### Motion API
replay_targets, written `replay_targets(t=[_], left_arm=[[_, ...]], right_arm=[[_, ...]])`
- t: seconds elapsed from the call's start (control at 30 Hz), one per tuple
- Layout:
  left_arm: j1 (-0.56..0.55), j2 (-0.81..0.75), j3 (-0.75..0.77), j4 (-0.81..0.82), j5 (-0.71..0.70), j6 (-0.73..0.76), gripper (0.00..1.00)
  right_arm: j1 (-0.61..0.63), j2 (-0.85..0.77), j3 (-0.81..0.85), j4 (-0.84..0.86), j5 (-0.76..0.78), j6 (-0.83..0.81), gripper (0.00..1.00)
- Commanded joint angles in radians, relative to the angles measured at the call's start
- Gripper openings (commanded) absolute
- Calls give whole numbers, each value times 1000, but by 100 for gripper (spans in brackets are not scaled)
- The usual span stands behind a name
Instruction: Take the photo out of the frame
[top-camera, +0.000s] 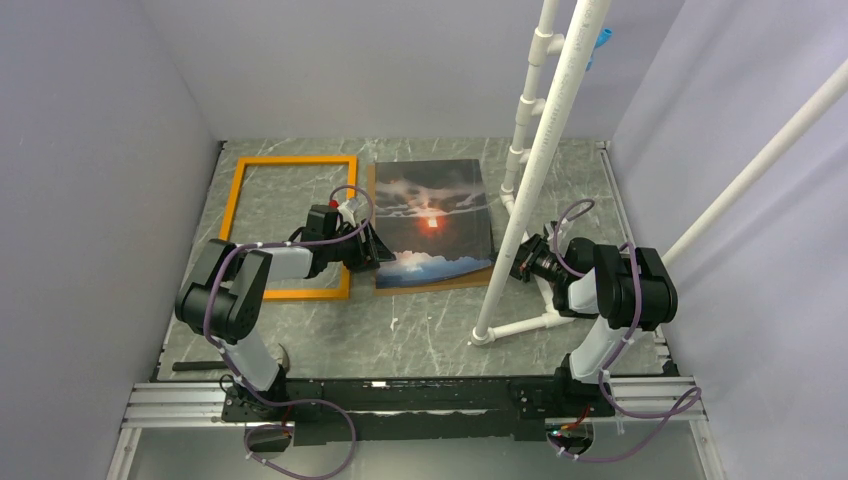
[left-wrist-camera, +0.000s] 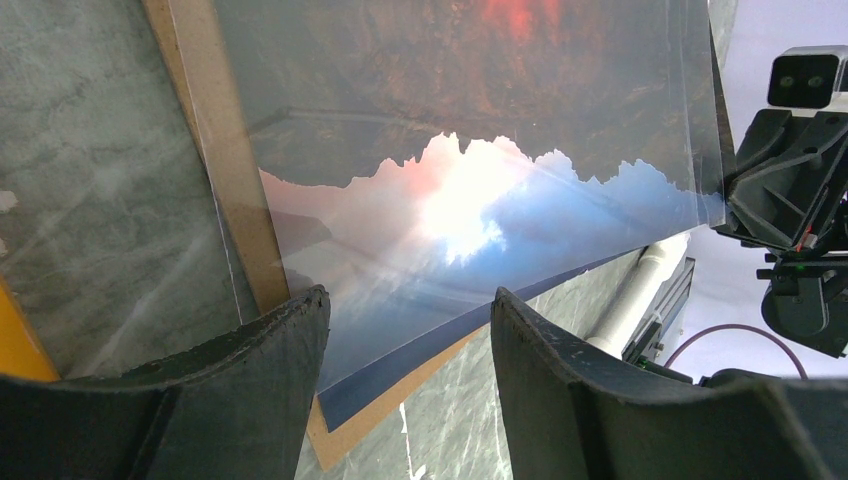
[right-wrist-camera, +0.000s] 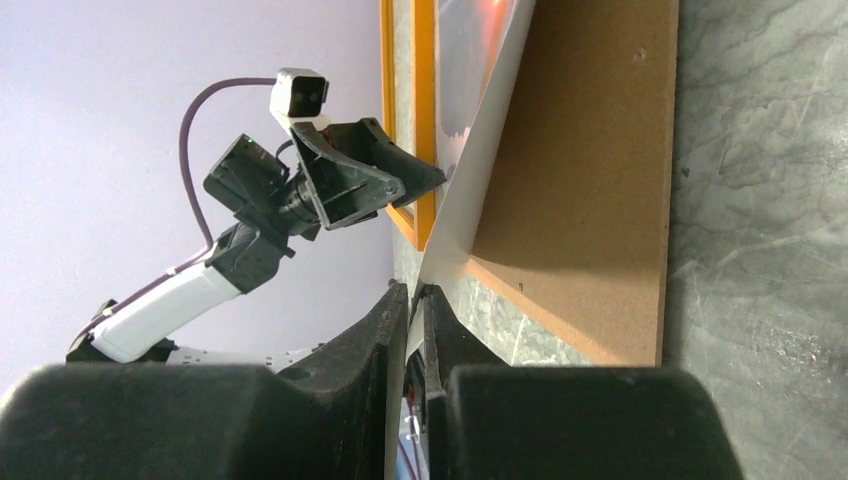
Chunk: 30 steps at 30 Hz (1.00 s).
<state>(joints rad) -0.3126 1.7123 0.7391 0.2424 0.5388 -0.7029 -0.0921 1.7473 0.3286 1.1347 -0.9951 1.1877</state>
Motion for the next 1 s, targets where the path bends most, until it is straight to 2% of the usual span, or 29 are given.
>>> replay_targets(t=[0.0,0.17,0.27,0.5,0.57,0.67,0.8,0.97], left_arm=[[-2,53,-32,-125,-76,43,67],[-2,54,-33,-121,-74,42,67],[-2,53,-30,-132,-77,49,67],[0,70,-35,-118,-73,48,67],[0,72,-36,-111,-67,42,67],[0,64,-35,-113,-65,44,67],[0,62,-33,-128,-76,52,67],[0,65,-48,-103,-65,35,67]], right_arm=[[-6,-9,17,26,10,-15,12],[-14,1,8,79,3,15,11],[-23,-20,15,46,3,-3,7],[-24,-124,55,-184,10,-126,5],[-24,-155,65,-219,8,-147,2],[-23,-202,95,-362,12,-210,0],[-22,-296,167,-642,68,-376,0],[-23,-364,269,-805,67,-437,0]])
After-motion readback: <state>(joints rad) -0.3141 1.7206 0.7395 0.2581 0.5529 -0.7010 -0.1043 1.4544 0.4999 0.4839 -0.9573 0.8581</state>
